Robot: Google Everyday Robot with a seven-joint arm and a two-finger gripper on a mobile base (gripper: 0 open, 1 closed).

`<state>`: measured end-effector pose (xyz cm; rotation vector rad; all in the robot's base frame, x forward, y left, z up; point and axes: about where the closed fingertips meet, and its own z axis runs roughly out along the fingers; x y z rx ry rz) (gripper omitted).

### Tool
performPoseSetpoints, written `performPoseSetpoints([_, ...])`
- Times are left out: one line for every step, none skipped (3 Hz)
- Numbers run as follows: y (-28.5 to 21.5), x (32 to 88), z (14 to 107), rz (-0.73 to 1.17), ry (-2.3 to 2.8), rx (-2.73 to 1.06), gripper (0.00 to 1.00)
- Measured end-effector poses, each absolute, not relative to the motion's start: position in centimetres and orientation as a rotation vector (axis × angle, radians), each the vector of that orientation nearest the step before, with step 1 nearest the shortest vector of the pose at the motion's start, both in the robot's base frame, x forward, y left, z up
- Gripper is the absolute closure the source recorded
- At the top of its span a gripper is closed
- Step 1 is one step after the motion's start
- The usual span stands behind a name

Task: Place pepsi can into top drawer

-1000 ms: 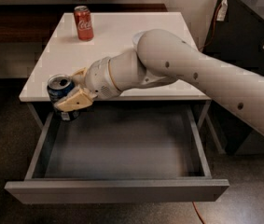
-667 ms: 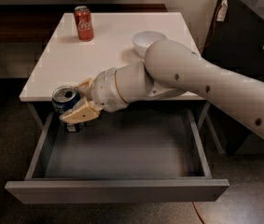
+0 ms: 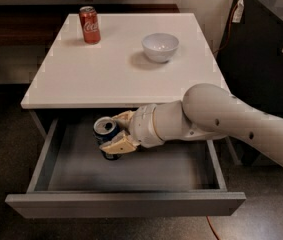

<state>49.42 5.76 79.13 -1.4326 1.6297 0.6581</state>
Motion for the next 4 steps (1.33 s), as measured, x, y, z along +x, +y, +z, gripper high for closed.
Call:
performPoseSetpoints([3.6, 51.1, 76.6, 0.650, 1.628, -1.407, 1.00])
performPoseSetpoints([2.4, 53.0, 74.1, 0.663, 1.590, -1.378, 1.00])
performPoseSetpoints([1.9, 54.2, 71.5, 0.667, 1.592, -1.354, 1.00])
performPoseSetpoints([1.8, 55.1, 68.8, 0.680, 1.634, -1.319, 0.79])
